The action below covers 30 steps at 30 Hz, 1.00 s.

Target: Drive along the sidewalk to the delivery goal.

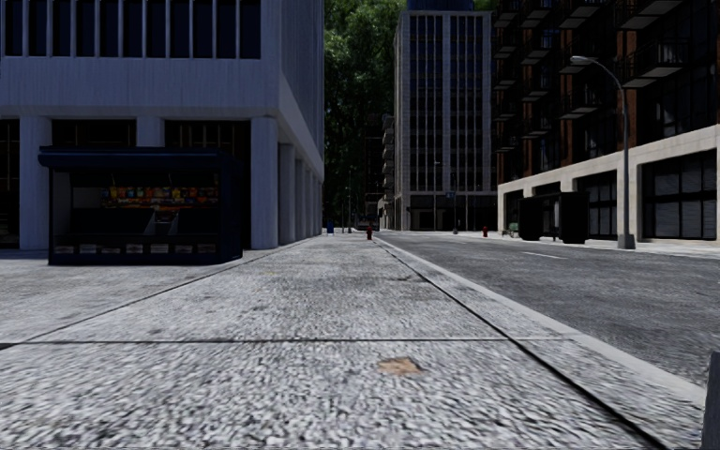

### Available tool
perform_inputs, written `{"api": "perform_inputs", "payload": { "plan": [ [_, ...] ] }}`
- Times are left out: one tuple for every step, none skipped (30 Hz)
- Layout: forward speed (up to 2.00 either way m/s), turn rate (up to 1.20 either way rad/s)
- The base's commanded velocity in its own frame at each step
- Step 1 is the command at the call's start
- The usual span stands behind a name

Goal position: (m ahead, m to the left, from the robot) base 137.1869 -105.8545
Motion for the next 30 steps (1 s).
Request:
{"api": "perform_inputs", "payload": {
  "plan": [
    [2.00,0.00],
    [2.00,0.00],
    [2.00,0.00],
    [2.00,0.00],
    [2.00,0.00],
    [2.00,0.00],
    [2.00,0.00],
    [2.00,0.00],
    [2.00,0.00],
    [2.00,0.00],
    [2.00,0.00],
    [2.00,0.00],
    [2.00,0.00],
    [2.00,0.00],
    [2.00,0.00],
    [2.00,0.00],
    [2.00,0.00],
    [2.00,0.00],
    [2.00,0.00],
    [2.00,0.00],
    [2.00,0.00],
    [2.00,0.00],
    [2.00,0.00],
    [2.00,0.00],
    [2.00,0.00],
    [2.00,0.00],
    [2.00,0.00],
    [2.00,0.00],
    [2.00,0.00],
    [2.00,0.00]
  ]
}}
